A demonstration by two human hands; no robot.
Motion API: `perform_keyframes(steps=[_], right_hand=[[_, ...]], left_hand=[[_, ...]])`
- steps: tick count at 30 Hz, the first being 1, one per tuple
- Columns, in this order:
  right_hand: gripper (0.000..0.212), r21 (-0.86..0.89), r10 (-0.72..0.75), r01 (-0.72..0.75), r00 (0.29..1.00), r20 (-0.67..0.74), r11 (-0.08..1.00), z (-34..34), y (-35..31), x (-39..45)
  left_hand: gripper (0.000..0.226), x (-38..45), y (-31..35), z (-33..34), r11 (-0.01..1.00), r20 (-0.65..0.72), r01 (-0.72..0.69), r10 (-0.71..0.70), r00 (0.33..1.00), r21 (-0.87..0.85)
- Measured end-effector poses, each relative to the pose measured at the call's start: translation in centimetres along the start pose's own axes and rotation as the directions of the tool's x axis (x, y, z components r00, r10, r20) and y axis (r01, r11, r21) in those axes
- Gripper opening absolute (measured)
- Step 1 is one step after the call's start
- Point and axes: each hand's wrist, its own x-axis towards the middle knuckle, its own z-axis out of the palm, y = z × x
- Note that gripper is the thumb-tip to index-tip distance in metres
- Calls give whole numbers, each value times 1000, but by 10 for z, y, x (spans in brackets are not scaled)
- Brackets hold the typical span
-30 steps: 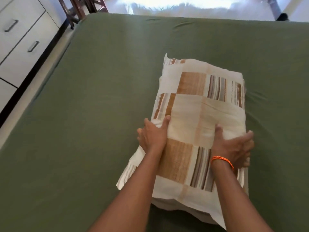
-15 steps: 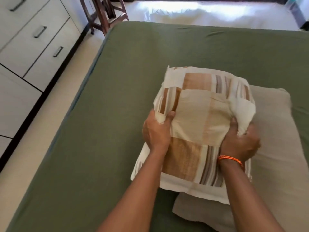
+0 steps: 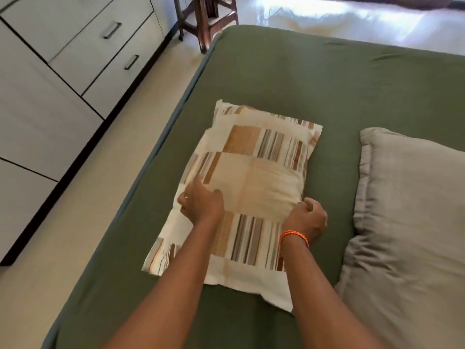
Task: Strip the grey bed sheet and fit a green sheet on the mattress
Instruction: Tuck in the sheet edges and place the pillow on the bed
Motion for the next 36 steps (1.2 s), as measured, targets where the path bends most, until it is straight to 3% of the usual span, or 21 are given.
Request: perform_keyframes(steps=[3, 7, 11, 14, 16, 18, 20, 22, 24, 26, 30, 32, 36], right_hand=[[27, -34, -2, 1, 1000, -28, 999, -26, 22, 9], [26, -102, -115, 110, 992, -48, 989, -73, 50, 47], [27, -238, -226, 190, 965, -133, 953, -146, 86, 116], [22, -400, -308, 212, 932, -193, 892, -219, 111, 164], [44, -479, -258, 124, 940, -225, 869, -264, 127, 191], [88, -537, -134, -22, 959, -249, 843, -301, 145, 214], [131, -543, 34, -150, 975, -218, 826, -334, 165, 236], [151, -509, 199, -228, 974, -112, 830, -354, 178, 250], [153, -454, 284, -264, 958, -25, 851, -361, 185, 263], [141, -258, 295, -284, 955, 4, 923, -358, 176, 275], [50, -10, 149, -149, 989, 16, 989, -337, 133, 275], [34, 107, 83, -82, 997, -4, 991, -313, 108, 257], [30, 245, 27, -16, 999, -40, 969, -249, 53, 202]], left_hand=[[51, -40, 3, 31, 990, 48, -136, 137, 989, -30], [34, -108, 23, 89, 944, 105, -322, 329, 939, -80], [27, -179, 38, 169, 915, 382, -329, 398, 834, -235], [29, -233, 49, 224, 944, 549, -245, 328, 769, -221], [44, -260, 56, 252, 976, 607, -82, 189, 772, -200], [83, -271, 57, 275, 982, 615, 75, 47, 787, -171], [121, -278, 54, 299, 989, 589, 92, -7, 808, -115], [113, -284, 60, 305, 993, 563, 62, 3, 827, -97], [73, -291, 72, 301, 986, 537, 22, 72, 841, -167], [42, -295, 83, 294, 964, 516, -21, 160, 841, -264], [26, -282, 105, 265, 920, 407, -56, 226, 885, -389], [25, -260, 120, 240, 890, 334, -65, 235, 913, -450], [41, -197, 135, 165, 848, 232, -118, 271, 934, -517]])
